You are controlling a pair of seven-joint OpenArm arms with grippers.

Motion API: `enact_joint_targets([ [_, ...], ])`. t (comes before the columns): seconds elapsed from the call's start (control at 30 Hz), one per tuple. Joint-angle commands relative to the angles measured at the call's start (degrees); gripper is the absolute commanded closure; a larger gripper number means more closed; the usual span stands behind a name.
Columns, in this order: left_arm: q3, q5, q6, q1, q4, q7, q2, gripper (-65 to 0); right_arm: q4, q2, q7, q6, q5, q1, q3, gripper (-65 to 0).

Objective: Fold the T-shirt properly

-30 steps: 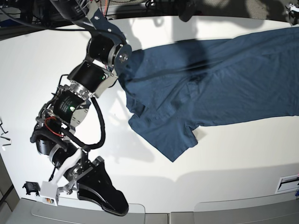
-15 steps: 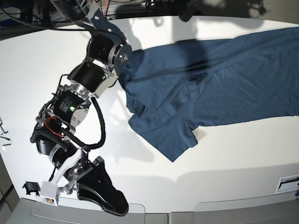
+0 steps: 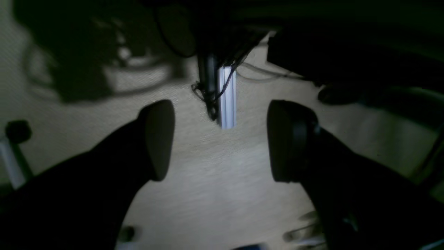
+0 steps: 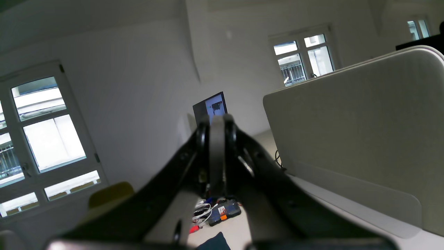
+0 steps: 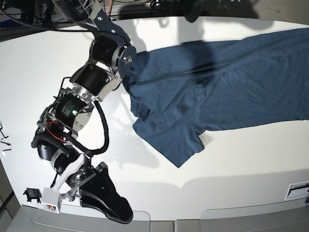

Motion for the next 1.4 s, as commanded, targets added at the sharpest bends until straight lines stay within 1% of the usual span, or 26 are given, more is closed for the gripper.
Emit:
enact_joint_targets([
  [0.0, 1.14, 1.05, 0.59, 0.07, 0.33, -0.48, -0.44, -38.0, 0.68, 0.06, 1.47, 0.34, 1.40, 1.84, -0.28, 0.0],
  [0.03, 2.51, 2.43, 1.77, -0.24, 0.33, -0.50, -0.44, -37.7, 0.68, 0.06, 1.47, 0.34, 1.40, 1.84, -0.28, 0.0],
  [0.1, 5.14, 4.44, 2.89, -0.83, 0.37, -0.52, -0.44, -32.6, 0.68, 0.06, 1.47, 0.34, 1.42, 1.84, -0.28, 0.0],
  [0.23, 9.73, 5.09, 2.99, -1.25, 0.50, -1.81, -0.26, -14.0, 0.68, 0.06, 1.47, 0.34, 1.40, 1.84, -0.28, 0.0],
  [0.3, 11.23, 5.09, 2.91, -1.25, 0.55, -2.03, 0.26, -9.5, 0.68, 0.06, 1.47, 0.34, 1.42, 1.84, -0.28, 0.0],
  [0.43, 11.89, 5.07, 2.05, -1.25, 0.55, -2.12, 2.29, -8.8, 0.68, 0.06, 1.47, 0.34, 1.40, 1.84, -0.28, 0.0],
  [0.47, 11.89, 5.07, 1.33, -1.22, 0.55, -2.62, 2.82, -8.8, 0.68, 0.06, 1.47, 0.34, 1.40, 1.84, -0.28, 0.0],
  [0.53, 11.91, 5.07, -2.32, -1.25, 0.55, -4.22, 3.74, -8.8, 0.68, 0.06, 1.47, 0.34, 1.40, 1.84, -0.28, 0.0],
  [0.6, 11.91, 5.07, -7.56, -1.25, 0.55, -6.58, 4.50, -7.1, 0.68, 0.06, 1.47, 0.34, 1.42, 1.84, -0.28, 0.0],
  [0.67, 11.89, 5.07, -12.22, -1.25, 0.66, -8.52, 5.14, -2.2, 0.68, 0.06, 1.47, 0.34, 1.40, 1.84, -0.28, 0.0],
  [0.7, 11.91, 5.07, -13.53, -1.22, 0.87, -8.90, 5.44, 0.0, 0.68, 0.06, 1.47, 0.34, 1.40, 1.84, -0.28, 0.0],
  [0.73, 11.91, 5.07, -14.73, -1.25, 1.09, -9.05, 5.64, 0.0, 0.68, 0.06, 1.47, 0.34, 1.42, 1.84, -0.28, 0.0],
  [0.87, 11.89, 5.07, -14.96, -1.25, 2.82, -9.62, 5.88, 0.0, 0.68, 0.06, 1.47, 0.34, 1.42, 1.84, -0.28, 0.0],
  [0.97, 11.89, 5.07, -14.96, -1.22, 4.20, -13.62, 5.90, 0.0, 0.68, 0.06, 1.47, 0.34, 1.42, 1.84, -0.28, 0.0],
  [1.03, 11.91, 5.07, -14.96, -1.18, 4.76, -19.02, 5.90, 0.0, 0.68, 0.06, 1.47, 0.34, 1.42, 1.84, -0.28, 0.0],
  [1.07, 11.89, 5.07, -14.96, -1.09, 4.81, -22.67, 5.88, 0.0, 0.68, 0.06, 1.47, 0.34, 1.42, 1.84, -0.28, 0.0],
  [1.13, 11.89, 5.09, -14.96, -0.92, 4.79, -31.21, 5.88, 0.0, 0.68, 0.06, 1.47, 0.34, 1.42, 1.84, -0.28, 0.0],
  [1.17, 11.89, 5.09, -14.96, -0.85, 4.79, -36.61, 5.88, 0.0, 0.68, 0.06, 1.47, 0.34, 1.42, 1.84, -0.28, 0.0],
  [1.23, 11.89, 5.09, -14.96, -0.57, 4.79, -49.88, 5.88, 0.0, 0.68, 0.06, 1.47, 0.34, 1.42, 1.84, -0.28, 0.0],
  [1.27, 11.89, 5.09, -14.96, -0.44, 4.79, -57.83, 5.88, 0.0, 0.68, 0.06, 1.47, 0.34, 1.42, 1.84, -0.28, 0.0],
  [1.33, 11.89, 5.11, -14.96, -0.44, 4.79, -75.84, 5.88, 0.0, 0.68, 0.06, 1.47, 0.34, 1.42, 1.84, -0.28, 0.0],
  [1.37, 11.89, 5.11, -14.96, -0.50, 4.79, -83.18, 5.88, 0.0, 0.68, 0.06, 1.47, 0.34, 1.42, 1.84, -0.28, 0.0],
])
